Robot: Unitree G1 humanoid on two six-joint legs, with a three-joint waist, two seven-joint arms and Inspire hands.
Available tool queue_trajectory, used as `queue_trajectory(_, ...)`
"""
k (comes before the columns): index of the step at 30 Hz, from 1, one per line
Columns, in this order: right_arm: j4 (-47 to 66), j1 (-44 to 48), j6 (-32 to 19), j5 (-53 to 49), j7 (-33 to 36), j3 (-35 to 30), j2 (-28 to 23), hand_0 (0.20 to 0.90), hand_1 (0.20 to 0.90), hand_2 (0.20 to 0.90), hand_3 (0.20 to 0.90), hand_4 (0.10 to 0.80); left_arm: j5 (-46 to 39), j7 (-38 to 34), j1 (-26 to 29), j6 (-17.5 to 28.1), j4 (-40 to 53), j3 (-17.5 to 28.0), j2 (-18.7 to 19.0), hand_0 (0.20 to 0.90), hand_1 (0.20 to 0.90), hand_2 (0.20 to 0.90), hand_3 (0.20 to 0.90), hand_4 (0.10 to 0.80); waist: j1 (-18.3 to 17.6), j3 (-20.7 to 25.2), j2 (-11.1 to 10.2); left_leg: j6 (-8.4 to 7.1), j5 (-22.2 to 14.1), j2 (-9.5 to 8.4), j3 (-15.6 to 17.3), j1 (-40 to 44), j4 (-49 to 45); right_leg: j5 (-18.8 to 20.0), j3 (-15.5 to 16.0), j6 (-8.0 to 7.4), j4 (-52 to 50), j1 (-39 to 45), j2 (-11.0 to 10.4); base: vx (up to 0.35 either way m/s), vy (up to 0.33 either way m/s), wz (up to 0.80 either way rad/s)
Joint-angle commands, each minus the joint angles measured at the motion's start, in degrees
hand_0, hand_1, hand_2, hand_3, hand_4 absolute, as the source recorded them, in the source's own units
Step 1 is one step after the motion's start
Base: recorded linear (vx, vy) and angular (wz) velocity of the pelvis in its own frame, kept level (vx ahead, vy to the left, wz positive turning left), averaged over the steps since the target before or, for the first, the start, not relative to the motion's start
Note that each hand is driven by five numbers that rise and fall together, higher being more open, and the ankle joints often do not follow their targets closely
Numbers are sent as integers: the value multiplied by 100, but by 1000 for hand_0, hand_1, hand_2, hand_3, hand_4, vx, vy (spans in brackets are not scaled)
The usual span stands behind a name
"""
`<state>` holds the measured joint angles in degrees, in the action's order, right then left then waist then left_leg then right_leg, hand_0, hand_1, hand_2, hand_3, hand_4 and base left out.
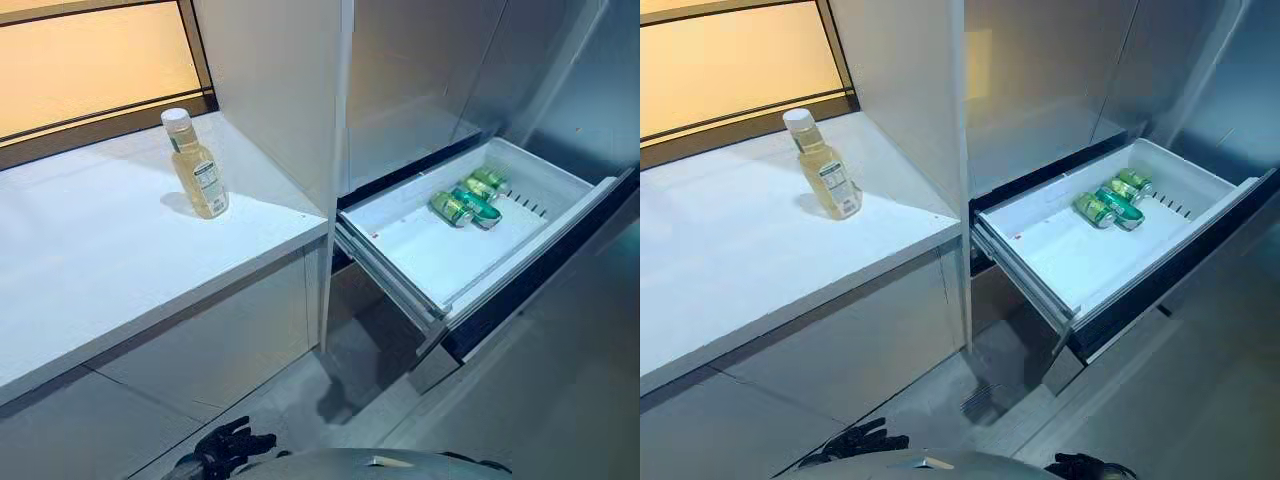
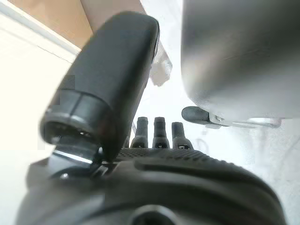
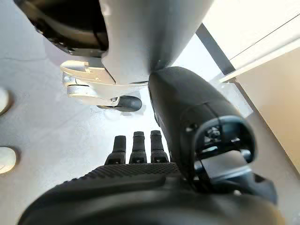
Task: Put drinks into fridge and close the fridge
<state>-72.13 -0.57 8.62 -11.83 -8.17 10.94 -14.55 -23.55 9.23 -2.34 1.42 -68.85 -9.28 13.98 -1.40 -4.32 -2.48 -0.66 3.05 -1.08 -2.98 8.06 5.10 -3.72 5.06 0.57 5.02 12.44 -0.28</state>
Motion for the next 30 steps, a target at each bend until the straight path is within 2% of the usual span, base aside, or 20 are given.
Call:
queue_trajectory(1,-123,127,43,-9,-232,68,94,900,900,900,900,800,-8,50,402,239,-110,-141,-222,900,900,900,900,800,114,-60,98,191,-549,-140,187,36,-77,290,27,-365,-241,-493,-36,0,0,0)
queue_trajectory(5,-129,144,39,-3,-242,65,79,900,900,900,900,800,-82,96,402,254,-50,-97,-206,900,900,900,900,800,121,-69,106,188,-548,-139,188,42,-71,292,29,-369,-234,-487,-35,0,0,0)
queue_trajectory(15,-93,138,53,8,-242,118,47,900,900,900,900,800,831,2,448,767,139,-472,-141,900,900,900,900,800,91,-55,129,176,-542,-124,212,45,-62,288,25,-373,-244,-495,-27,0,0,0)
queue_trajectory(23,33,179,137,95,-284,285,-33,900,900,900,900,800,1565,118,719,1431,829,-1099,50,900,900,900,900,800,25,-91,162,160,-544,-103,274,49,-56,298,-45,-410,-282,-534,-17,-4,0,-1)
queue_trajectory(26,81,195,154,91,-358,356,-116,900,900,900,900,800,2198,162,841,1681,1368,-1512,217,900,900,900,900,800,-1,-114,182,154,-539,-88,300,43,-46,306,-67,-427,-296,-560,-8,-23,-1,-7)
queue_trajectory(30,126,208,156,166,-438,420,-187,900,900,900,900,800,2636,67,1009,1734,1972,-2007,458,900,900,900,900,800,-62,-109,212,148,-537,-70,330,43,-18,305,-98,-451,-298,-582,-1,-9,5,-7)
